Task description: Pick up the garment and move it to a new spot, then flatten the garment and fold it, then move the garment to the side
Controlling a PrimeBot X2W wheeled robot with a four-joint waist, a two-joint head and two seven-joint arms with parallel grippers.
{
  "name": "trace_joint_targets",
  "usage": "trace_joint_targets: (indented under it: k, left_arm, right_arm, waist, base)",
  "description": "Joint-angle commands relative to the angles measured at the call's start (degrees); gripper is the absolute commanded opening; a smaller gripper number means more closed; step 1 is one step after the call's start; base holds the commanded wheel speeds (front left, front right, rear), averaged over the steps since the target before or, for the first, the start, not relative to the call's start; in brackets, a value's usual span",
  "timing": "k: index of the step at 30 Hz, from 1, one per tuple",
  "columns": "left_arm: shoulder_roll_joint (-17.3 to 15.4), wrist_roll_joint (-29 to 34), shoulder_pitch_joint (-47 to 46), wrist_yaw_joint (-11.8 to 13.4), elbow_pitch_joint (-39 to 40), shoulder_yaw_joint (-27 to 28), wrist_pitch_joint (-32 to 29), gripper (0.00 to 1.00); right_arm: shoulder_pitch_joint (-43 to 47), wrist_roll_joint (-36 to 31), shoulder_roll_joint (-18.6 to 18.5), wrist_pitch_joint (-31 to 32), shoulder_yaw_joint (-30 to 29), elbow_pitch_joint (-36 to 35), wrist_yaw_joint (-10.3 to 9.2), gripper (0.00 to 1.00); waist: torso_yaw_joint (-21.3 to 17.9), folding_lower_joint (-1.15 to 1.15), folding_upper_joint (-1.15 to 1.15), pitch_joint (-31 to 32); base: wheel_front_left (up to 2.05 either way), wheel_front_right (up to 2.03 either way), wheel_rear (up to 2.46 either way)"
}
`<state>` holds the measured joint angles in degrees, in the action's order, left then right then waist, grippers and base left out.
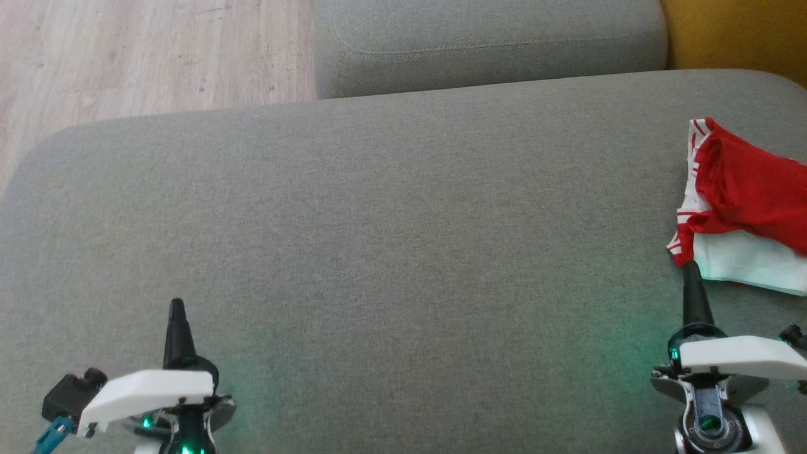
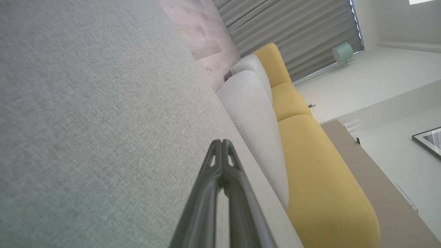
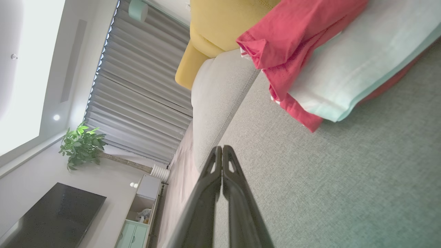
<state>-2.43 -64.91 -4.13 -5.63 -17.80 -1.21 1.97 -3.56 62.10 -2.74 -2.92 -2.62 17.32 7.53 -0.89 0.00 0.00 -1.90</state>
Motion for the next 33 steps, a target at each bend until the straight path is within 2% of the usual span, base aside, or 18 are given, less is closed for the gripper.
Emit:
trace_joint_targets:
  k: [1, 33]
  left_arm:
    - [-0.3, -1.92, -2.05, -0.49, 2.18, 2.03, -0.66, 0.0]
    - [-0.4, -19.39, -2.06, -1.43, 3.26, 6.02, -6.09, 0.0]
  right_arm:
    - [-2.37, 2.3, -1.0, 0.67, 0.29, -2.28, -0.03, 0.0]
    - [-2.47, 22.16, -1.0, 6.05, -1.8, -3.02, -0.04, 0.0]
  waist:
    - [0.04, 0.0, 0.0, 0.08]
    - [0.63, 0.0, 0.0, 1.22]
  base:
    - [0.0, 0.0, 0.0]
    - [0.0, 0.0, 0.0]
